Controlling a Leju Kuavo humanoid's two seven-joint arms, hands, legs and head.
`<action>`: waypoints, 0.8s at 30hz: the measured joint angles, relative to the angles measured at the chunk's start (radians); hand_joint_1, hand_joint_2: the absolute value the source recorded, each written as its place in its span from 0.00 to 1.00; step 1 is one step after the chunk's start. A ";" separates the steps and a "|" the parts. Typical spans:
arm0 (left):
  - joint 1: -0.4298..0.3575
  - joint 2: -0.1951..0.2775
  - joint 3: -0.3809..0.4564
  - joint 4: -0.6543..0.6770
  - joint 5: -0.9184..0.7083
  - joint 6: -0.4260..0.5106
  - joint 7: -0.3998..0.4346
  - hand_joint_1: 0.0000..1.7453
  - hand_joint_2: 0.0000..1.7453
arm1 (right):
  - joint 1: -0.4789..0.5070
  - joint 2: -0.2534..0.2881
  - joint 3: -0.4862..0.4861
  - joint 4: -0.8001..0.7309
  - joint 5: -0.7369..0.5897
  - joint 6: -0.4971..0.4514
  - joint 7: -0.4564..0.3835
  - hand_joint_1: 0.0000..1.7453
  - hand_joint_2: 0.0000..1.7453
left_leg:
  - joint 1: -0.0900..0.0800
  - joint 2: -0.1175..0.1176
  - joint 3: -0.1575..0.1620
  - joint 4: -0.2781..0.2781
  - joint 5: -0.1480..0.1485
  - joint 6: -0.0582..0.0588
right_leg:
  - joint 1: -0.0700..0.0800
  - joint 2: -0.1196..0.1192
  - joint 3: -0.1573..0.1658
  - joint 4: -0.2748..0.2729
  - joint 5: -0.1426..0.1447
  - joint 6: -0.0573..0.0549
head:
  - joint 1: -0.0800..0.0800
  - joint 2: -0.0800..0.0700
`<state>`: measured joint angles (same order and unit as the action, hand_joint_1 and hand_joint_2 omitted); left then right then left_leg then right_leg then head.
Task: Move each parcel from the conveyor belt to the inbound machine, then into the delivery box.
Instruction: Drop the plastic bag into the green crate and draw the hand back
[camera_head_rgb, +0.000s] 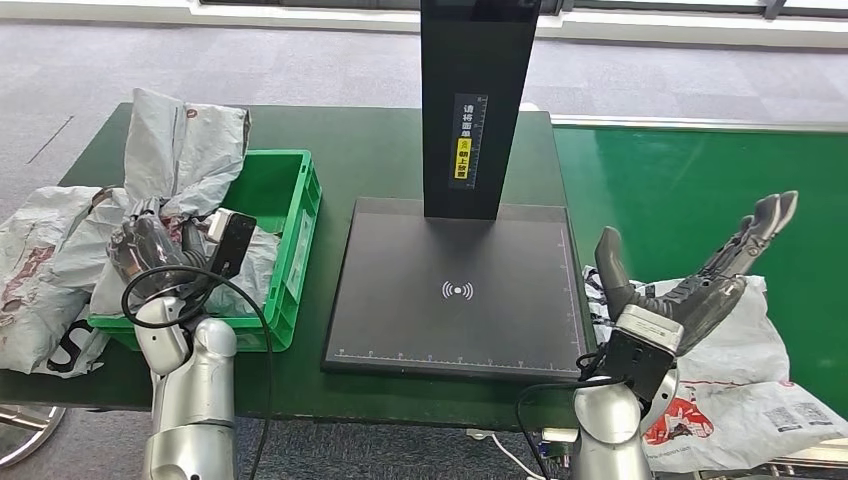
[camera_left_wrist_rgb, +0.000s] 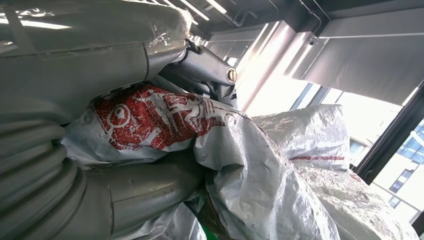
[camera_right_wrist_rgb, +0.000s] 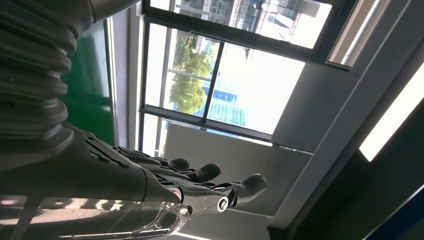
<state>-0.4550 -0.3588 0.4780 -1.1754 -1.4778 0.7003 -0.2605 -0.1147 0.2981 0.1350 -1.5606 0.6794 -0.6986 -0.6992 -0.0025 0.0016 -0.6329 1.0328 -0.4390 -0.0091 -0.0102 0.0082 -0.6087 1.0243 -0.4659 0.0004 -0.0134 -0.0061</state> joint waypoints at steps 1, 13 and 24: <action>0.000 0.000 0.000 0.002 0.000 0.000 0.000 1.00 1.00 | 0.000 0.000 0.000 0.000 0.000 0.000 0.000 0.00 1.00 | 0.000 0.000 0.000 0.000 0.000 0.000 | 0.000 0.000 0.000 0.000 0.000 0.000 | 0.000 0.000; -0.001 0.000 0.000 0.012 0.000 0.000 0.000 1.00 1.00 | 0.000 0.000 0.000 0.000 0.000 0.000 0.000 0.00 1.00 | 0.000 0.000 0.000 0.000 0.000 0.000 | 0.000 0.000 0.000 0.000 0.000 0.000 | 0.000 0.000; -0.001 0.000 0.000 0.012 0.000 0.000 0.000 1.00 1.00 | 0.000 0.000 0.000 0.001 0.000 0.000 0.000 0.00 1.00 | 0.000 0.000 0.000 0.000 0.000 0.000 | 0.000 0.000 0.000 0.000 0.000 0.000 | 0.000 0.000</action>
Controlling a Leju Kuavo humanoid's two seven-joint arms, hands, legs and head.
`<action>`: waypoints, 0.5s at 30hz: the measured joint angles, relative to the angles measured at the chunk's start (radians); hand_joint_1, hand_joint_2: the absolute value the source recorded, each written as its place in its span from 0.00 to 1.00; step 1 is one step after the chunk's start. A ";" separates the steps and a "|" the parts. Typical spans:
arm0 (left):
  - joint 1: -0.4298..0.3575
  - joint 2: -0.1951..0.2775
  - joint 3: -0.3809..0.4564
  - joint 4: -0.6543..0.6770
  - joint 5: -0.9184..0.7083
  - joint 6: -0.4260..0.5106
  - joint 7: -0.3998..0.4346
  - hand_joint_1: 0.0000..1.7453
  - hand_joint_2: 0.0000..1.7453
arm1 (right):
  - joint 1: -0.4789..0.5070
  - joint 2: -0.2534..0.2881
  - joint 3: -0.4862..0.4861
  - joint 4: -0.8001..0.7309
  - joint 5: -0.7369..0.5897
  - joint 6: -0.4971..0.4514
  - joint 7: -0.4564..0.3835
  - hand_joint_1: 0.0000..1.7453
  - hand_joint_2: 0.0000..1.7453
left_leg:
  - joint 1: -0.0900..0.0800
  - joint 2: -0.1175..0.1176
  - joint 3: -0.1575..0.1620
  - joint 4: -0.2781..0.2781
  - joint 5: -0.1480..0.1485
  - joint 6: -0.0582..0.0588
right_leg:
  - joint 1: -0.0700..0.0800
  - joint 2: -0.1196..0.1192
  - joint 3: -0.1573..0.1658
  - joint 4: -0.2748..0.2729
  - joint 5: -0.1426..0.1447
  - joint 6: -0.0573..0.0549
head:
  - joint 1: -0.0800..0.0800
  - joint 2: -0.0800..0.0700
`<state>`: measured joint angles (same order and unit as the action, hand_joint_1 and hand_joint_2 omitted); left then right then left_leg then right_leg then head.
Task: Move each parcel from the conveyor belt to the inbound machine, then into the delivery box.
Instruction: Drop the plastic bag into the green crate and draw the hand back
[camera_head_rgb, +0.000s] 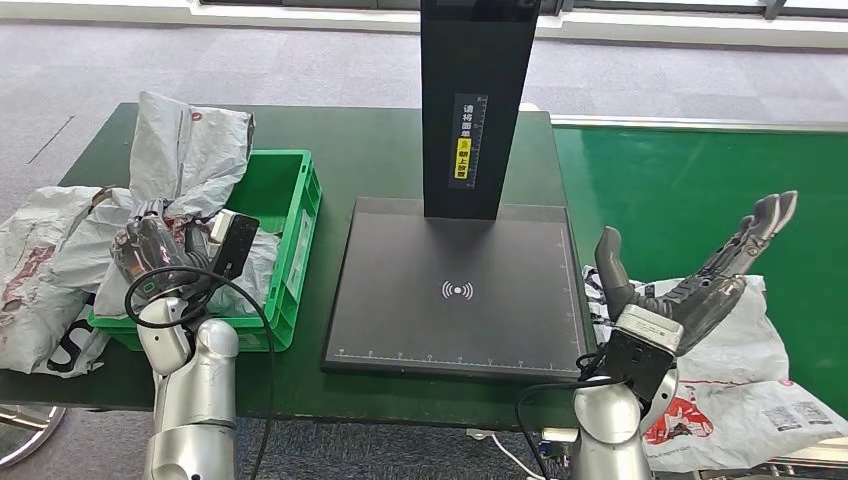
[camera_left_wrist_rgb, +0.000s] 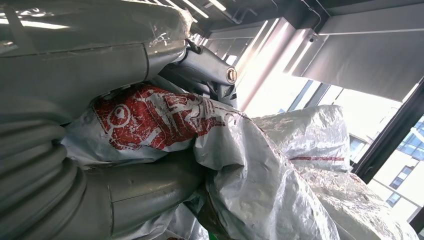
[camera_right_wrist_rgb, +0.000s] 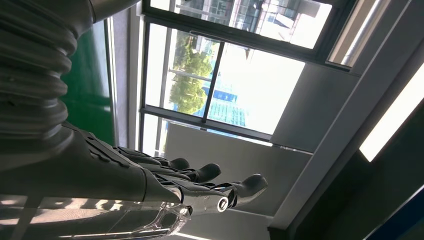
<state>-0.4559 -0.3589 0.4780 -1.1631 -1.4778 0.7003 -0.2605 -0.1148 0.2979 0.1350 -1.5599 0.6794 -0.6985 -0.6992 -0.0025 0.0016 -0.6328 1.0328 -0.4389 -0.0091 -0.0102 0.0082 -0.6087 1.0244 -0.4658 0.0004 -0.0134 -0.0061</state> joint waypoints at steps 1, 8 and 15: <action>0.000 0.000 0.000 0.000 0.000 0.000 0.000 1.00 1.00 | 0.000 0.000 0.000 0.000 0.000 0.000 0.000 0.00 1.00 | 0.000 0.000 0.000 0.000 0.000 0.000 | 0.000 0.000 0.000 0.000 0.000 0.000 | 0.000 0.000; 0.000 0.000 0.000 0.000 0.000 0.000 0.000 1.00 1.00 | 0.000 0.000 0.000 0.000 0.000 0.000 0.000 0.00 1.00 | 0.000 0.000 0.000 0.000 0.000 0.000 | 0.000 0.000 0.000 0.000 0.000 0.000 | 0.000 0.000; -0.005 0.000 0.002 0.009 -0.001 0.000 0.029 0.00 1.00 | 0.000 0.000 0.000 0.000 0.001 0.000 0.000 0.00 1.00 | 0.000 0.000 0.000 0.000 0.000 0.000 | 0.000 0.000 0.000 0.000 0.000 0.000 | 0.000 0.000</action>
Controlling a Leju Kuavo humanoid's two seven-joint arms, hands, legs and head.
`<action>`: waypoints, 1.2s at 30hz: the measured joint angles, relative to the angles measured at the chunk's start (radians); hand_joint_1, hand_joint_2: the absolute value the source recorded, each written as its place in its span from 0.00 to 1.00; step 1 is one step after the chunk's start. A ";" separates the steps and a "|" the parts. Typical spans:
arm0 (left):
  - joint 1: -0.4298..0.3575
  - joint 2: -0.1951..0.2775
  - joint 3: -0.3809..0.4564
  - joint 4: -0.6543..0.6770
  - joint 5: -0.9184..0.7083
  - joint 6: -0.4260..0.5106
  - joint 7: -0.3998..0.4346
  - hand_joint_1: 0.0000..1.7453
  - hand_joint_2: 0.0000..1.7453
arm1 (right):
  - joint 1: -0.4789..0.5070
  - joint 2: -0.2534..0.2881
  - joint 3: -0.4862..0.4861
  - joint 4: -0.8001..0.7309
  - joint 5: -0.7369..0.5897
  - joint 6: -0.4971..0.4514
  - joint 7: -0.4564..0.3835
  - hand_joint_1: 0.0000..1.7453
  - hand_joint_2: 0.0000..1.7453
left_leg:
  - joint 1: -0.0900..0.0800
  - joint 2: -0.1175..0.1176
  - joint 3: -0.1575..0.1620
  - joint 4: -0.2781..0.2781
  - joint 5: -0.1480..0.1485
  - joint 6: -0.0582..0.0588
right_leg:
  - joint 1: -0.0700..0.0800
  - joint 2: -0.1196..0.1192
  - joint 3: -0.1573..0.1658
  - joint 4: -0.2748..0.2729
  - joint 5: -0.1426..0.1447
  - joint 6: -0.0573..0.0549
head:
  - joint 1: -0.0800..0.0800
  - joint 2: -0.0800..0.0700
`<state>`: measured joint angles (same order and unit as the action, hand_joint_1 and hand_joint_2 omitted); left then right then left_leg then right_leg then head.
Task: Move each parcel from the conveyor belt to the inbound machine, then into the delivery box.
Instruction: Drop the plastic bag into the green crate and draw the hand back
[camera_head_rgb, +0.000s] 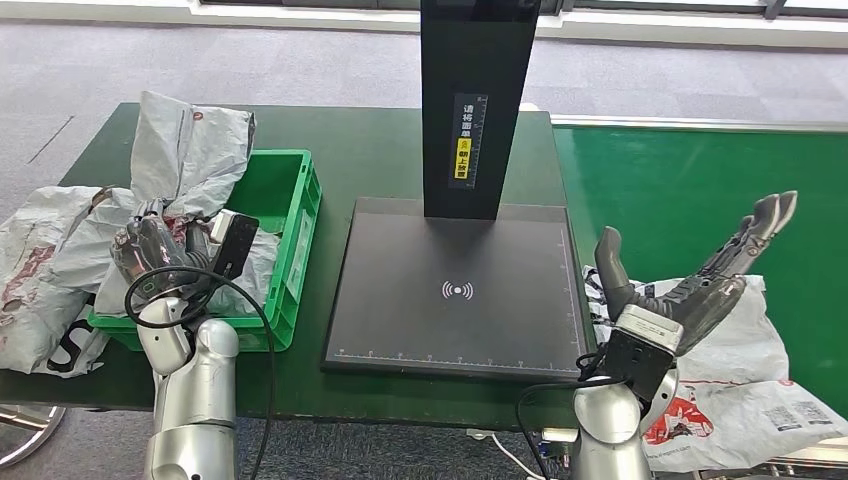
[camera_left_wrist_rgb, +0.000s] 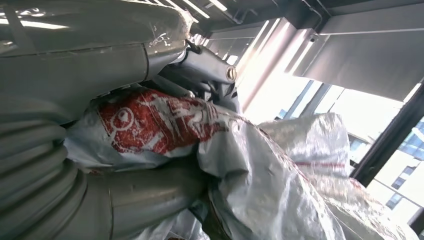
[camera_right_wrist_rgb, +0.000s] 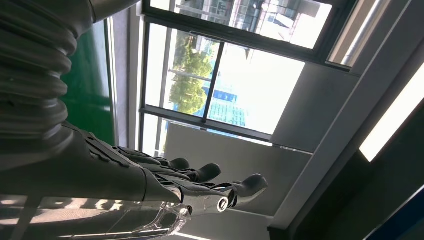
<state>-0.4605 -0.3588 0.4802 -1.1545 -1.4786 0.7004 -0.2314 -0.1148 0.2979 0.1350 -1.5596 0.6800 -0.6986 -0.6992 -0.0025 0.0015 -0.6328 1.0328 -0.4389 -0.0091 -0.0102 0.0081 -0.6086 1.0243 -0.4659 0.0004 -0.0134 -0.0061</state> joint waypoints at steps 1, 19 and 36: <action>-0.005 0.001 0.005 0.011 0.002 0.000 0.020 0.00 1.00 | 0.000 0.000 0.000 0.001 0.000 0.000 0.000 0.00 1.00 | 0.000 0.000 0.000 0.000 0.000 0.000 | 0.000 0.000 0.000 0.000 0.000 0.000 | 0.000 0.000; -0.050 0.023 0.082 0.128 0.001 0.000 0.031 0.00 1.00 | -0.002 0.000 0.000 0.019 0.000 0.000 0.000 0.00 1.00 | 0.000 -0.001 0.000 0.000 0.000 -0.001 | 0.000 -0.001 0.000 0.000 0.000 0.000 | 0.000 0.000; -0.128 0.023 0.157 0.293 0.351 -0.052 -0.341 0.00 0.00 | -0.002 -0.001 -0.002 0.030 -0.010 0.000 0.000 0.00 1.00 | 0.000 -0.004 0.000 0.000 0.001 0.000 | 0.000 -0.004 0.001 0.000 0.000 0.000 | 0.000 0.000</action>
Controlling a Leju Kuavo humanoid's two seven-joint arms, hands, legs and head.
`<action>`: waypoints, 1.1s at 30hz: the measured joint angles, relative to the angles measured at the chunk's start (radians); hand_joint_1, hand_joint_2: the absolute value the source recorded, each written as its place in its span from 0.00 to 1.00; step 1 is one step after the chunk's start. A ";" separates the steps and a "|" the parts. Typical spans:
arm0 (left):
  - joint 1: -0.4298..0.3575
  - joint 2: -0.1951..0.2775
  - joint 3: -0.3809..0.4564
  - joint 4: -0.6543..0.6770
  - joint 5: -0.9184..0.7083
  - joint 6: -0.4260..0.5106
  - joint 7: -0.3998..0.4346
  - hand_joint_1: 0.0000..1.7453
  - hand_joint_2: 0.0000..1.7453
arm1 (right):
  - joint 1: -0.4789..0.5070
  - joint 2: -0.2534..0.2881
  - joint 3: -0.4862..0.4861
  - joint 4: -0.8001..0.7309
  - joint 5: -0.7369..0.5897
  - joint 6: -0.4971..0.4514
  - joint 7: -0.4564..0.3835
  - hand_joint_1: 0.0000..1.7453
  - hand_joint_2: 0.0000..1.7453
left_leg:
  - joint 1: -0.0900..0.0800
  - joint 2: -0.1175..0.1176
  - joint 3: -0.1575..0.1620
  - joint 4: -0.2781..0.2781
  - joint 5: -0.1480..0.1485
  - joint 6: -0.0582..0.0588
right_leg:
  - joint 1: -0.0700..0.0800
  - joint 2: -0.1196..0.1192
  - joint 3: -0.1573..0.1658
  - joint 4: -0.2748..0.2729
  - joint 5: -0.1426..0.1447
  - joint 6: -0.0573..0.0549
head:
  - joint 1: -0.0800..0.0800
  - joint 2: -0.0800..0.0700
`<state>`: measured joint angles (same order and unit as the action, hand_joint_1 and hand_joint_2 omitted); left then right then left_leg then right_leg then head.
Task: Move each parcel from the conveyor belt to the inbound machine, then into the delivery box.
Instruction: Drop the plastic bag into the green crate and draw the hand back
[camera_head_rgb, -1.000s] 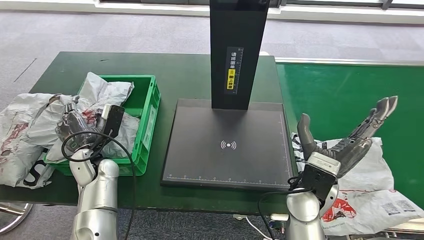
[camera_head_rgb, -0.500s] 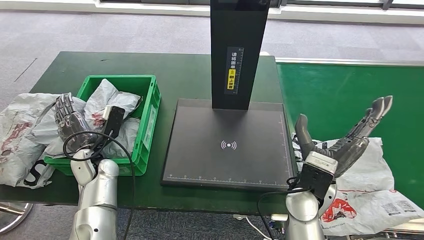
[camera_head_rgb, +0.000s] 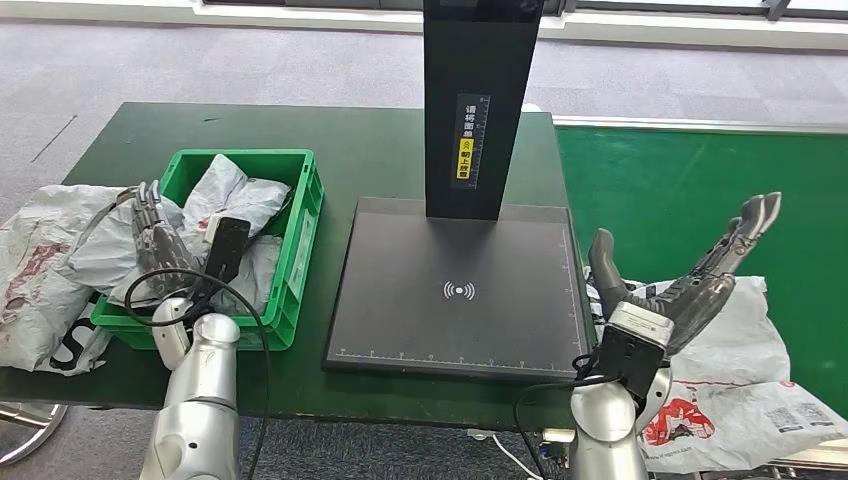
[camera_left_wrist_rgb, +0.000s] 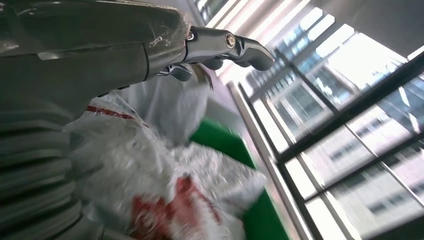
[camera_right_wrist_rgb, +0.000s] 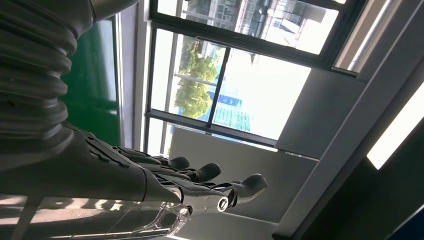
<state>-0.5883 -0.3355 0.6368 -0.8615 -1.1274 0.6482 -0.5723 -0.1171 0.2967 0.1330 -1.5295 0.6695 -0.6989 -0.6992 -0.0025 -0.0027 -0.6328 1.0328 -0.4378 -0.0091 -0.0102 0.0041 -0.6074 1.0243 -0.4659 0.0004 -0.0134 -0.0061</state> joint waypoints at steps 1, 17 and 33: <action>-0.001 0.000 0.000 0.005 0.011 -0.004 -0.011 0.00 0.00 | 0.000 0.000 0.000 0.000 -0.001 0.000 0.000 0.00 1.00 | 0.000 0.000 0.000 0.000 0.000 0.000 | 0.000 0.000 0.000 0.000 0.000 0.000 | 0.000 0.000; -0.003 0.012 -0.142 0.099 0.508 -0.256 -0.101 0.00 0.00 | 0.000 -0.001 -0.004 0.013 -0.026 0.000 0.000 0.00 1.00 | 0.000 0.002 0.000 0.000 0.000 0.000 | 0.000 0.002 -0.001 0.000 0.000 0.000 | 0.000 0.000; 0.055 0.023 -0.235 0.016 0.704 -0.261 -0.128 0.00 1.00 | 0.002 -0.001 -0.026 0.017 0.022 0.000 0.000 0.00 1.00 | 0.000 0.003 0.000 0.000 0.000 0.000 | 0.000 0.002 -0.001 0.000 0.000 0.000 | 0.000 0.000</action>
<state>-0.5335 -0.3122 0.4013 -0.8454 -0.4238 0.3873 -0.7004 -0.1150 0.2955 0.1070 -1.5128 0.6913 -0.6989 -0.6988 -0.0026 -0.0001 -0.6327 1.0329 -0.4382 -0.0094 -0.0103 0.0060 -0.6084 1.0244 -0.4655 0.0002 -0.0134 -0.0061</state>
